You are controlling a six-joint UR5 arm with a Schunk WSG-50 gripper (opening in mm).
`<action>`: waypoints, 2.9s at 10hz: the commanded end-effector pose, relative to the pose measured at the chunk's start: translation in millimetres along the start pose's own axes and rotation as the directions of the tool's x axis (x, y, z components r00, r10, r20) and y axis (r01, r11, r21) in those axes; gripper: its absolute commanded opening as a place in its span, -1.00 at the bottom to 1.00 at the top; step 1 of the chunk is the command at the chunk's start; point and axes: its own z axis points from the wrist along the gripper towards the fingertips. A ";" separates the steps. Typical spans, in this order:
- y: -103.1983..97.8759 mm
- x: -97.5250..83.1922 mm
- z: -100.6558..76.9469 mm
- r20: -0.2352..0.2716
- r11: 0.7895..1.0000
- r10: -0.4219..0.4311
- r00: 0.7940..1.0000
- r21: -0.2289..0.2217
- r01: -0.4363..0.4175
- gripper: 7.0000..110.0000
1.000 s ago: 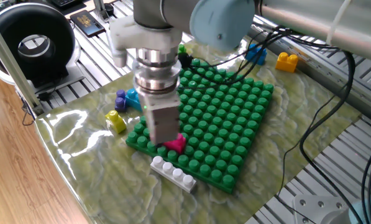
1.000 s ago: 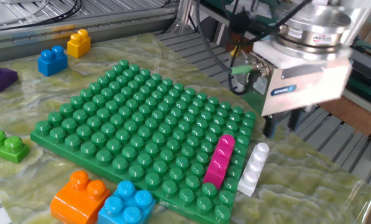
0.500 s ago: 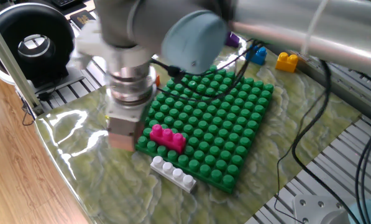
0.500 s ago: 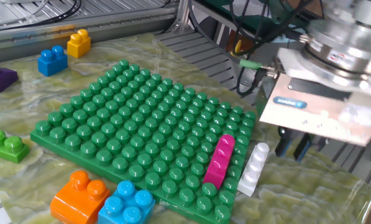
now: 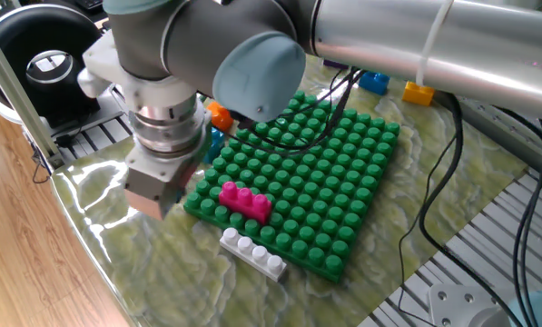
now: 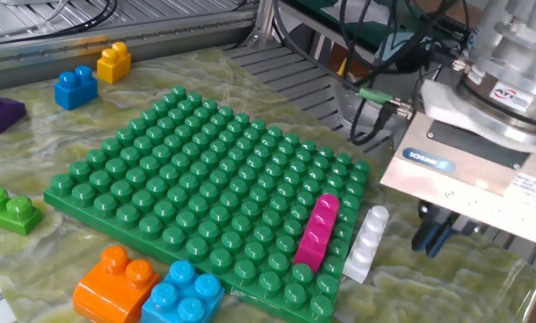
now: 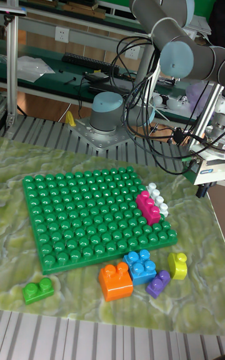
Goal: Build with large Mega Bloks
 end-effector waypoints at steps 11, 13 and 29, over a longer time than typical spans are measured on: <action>-6.0 96.6 47.9 -0.029 0.993 0.111 0.993 0.033 -0.110 -1.00; 0.1 109.2 49.0 -0.059 0.989 0.149 0.987 -0.008 -0.149 -0.71; -23.8 115.0 93.1 -0.121 0.985 0.170 0.978 0.002 -0.171 -0.71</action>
